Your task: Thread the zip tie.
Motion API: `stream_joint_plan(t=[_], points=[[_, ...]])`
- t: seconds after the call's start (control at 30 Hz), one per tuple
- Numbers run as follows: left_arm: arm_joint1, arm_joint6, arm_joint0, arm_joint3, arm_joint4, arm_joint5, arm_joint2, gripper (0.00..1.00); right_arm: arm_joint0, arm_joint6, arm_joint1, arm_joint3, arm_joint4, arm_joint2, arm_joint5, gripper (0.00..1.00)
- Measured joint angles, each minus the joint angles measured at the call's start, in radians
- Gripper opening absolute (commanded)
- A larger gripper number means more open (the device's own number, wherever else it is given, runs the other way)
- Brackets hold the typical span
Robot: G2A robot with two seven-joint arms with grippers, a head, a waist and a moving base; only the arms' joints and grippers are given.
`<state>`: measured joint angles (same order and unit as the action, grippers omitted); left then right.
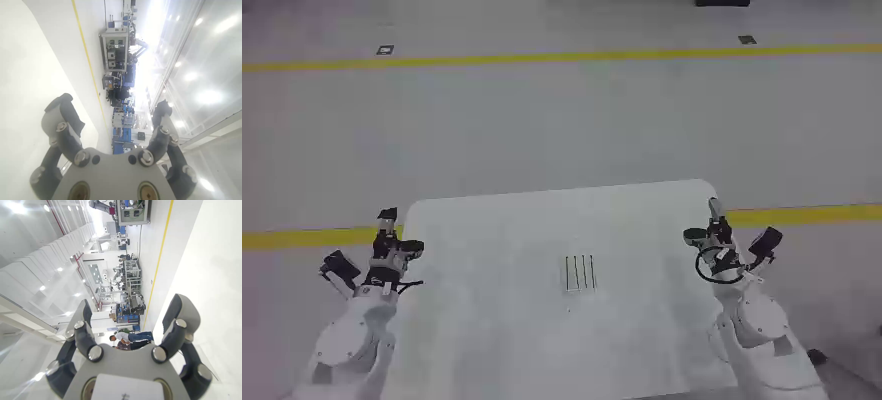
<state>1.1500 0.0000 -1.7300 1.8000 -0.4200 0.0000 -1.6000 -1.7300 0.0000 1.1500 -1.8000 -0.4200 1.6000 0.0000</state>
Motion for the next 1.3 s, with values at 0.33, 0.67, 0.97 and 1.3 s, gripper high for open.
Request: stream_joint_plan(t=[0.33, 0.67, 0.97, 1.3], points=[[0.000, 0.000, 0.000, 0.000, 0.000, 0.000, 0.000, 1.00, 0.000, 0.000, 0.000, 0.000, 0.000, 0.000, 0.000, 0.78], [-0.002, -0.024, 0.003, 0.024, 0.012, 0.019, 0.018, 1.00, 0.000, 0.000, 0.000, 0.000, 0.000, 0.000, 0.000, 1.00], [-0.021, -0.331, -0.024, 0.169, 0.212, 0.144, 0.096, 1.00, 0.000, 0.000, 0.000, 0.000, 0.000, 0.000, 0.000, 1.00], [-0.023, -0.352, -0.005, 0.188, 0.256, 0.132, 0.122, 1.00, 0.000, 0.000, 0.000, 0.000, 0.000, 0.000, 0.000, 1.00]])
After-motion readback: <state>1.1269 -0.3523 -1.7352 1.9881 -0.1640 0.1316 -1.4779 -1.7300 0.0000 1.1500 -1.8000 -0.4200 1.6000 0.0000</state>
